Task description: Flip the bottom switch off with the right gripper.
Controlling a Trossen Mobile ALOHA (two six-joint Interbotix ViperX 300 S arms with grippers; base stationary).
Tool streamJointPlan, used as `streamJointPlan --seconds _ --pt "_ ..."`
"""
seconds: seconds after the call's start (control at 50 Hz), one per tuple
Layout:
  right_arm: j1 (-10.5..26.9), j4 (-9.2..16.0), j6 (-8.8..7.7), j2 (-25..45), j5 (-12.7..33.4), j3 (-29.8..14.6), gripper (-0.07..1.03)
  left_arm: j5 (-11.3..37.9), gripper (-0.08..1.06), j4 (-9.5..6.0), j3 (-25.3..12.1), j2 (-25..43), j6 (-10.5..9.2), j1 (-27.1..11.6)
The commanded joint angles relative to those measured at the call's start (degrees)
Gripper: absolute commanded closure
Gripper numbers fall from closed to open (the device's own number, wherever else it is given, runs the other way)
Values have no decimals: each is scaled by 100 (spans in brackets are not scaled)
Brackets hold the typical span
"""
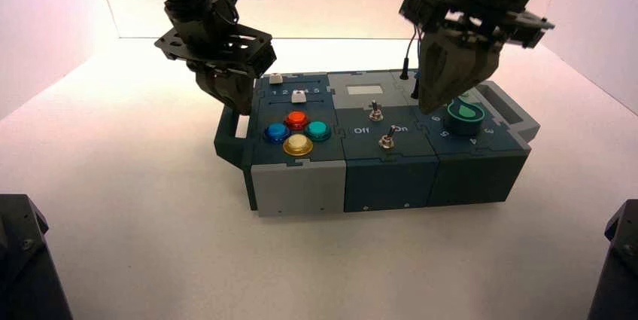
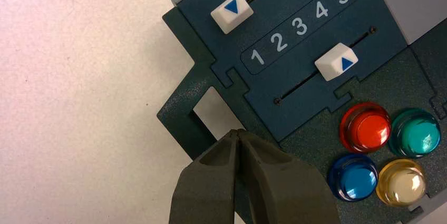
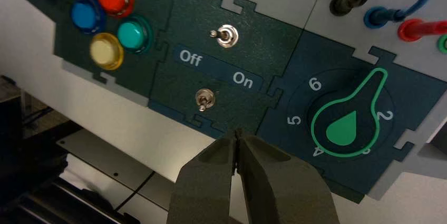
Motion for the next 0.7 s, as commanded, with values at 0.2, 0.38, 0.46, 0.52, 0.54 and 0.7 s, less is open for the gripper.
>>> streamJointPlan --seconds 0.2,0.38,0.46,0.52,0.54,0.7 --pt "360 202 -9 536 -308 -176 99 -26 101 -26 -53 105 18 -53" --pt "457 255 -9 896 -431 -246 99 -26 101 -26 -53 114 26 -62" --pt "457 264 -26 976 -448 -264 99 -26 101 -26 -53 114 26 -53" --pt "448 255 -35 993 -448 -290 99 -26 101 -26 -62 114 26 -53" --pt "448 246 -44 993 -457 -299 99 -26 101 -26 -62 114 26 -62" --pt "448 229 -70 1020 -448 -396 99 -26 101 -26 -62 114 26 -53"
